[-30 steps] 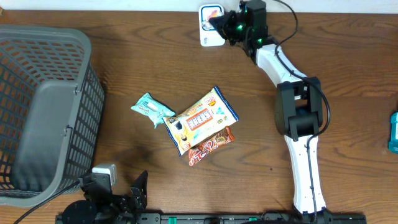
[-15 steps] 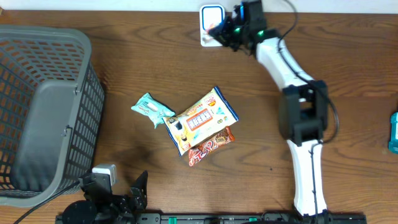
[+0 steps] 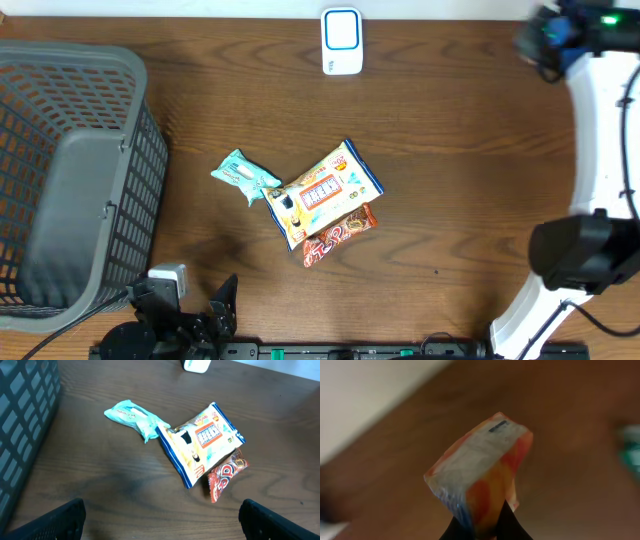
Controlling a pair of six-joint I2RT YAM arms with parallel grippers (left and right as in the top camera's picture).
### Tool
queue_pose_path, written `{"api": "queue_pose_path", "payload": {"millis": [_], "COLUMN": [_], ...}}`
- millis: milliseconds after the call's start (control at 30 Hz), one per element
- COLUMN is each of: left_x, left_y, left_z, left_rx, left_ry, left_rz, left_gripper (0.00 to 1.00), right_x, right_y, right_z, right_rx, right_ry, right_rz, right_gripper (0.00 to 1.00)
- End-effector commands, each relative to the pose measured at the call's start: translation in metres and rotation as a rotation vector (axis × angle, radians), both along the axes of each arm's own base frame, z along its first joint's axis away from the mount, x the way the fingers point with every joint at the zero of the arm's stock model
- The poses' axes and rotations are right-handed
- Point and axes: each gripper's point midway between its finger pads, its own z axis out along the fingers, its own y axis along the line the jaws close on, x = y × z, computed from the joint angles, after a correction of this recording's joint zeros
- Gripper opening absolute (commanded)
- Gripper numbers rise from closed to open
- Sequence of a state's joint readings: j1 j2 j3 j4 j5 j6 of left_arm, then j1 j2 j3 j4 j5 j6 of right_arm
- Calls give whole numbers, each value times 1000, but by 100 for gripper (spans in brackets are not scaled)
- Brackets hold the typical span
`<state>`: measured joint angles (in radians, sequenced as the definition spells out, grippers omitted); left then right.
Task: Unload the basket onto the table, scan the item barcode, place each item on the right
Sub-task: 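Carry the orange pack right and drop it at the right edge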
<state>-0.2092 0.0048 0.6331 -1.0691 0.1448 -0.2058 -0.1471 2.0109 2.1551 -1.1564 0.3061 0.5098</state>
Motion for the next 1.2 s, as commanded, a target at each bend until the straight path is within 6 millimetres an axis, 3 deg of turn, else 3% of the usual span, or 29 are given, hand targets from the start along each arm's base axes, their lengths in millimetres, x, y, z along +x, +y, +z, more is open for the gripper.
{"api": "queue_pose_path", "payload": {"millis": [0,133,333,467,533,567,667,800,967,1167], "left_x": [0,0,0,0,0,0,0,0,0,0], "left_y": [0,0,0,0,0,0,0,0,0,0], "left_z": [2,2,2,2,2,2,2,2,2,2], "left_rx": [-2,-2,-2,-2,-2,-2,-2,-2,-2,-2], "left_ry": [-5,-5,-5,-5,-5,-5,-5,-5,-5,-5], "left_rz": [-1,-1,-1,-1,-1,-1,-1,-1,-1,-1], "left_gripper": [98,98,98,98,98,98,98,98,98,98], "right_x": [-33,-58,-94,-117,-121,-122,-117,-98,-77,-78], "right_y": [-90,-134,-170,-193,-197,-197,-192,-166,-112,-46], "right_z": [-40,-95,-152,-167,-168,-166,-152,-108,-50,9], "right_rx": [-207,-110,24,75,136,165,272,439,578,588], "right_ry": [206,314,436,465,434,416,323,131,-22,-80], "right_rz": [-193,-274,-355,-416,-426,-428,-412,-326,-174,-75], "right_gripper": [1,1,11,42,93,99,99,99,99,99]}}
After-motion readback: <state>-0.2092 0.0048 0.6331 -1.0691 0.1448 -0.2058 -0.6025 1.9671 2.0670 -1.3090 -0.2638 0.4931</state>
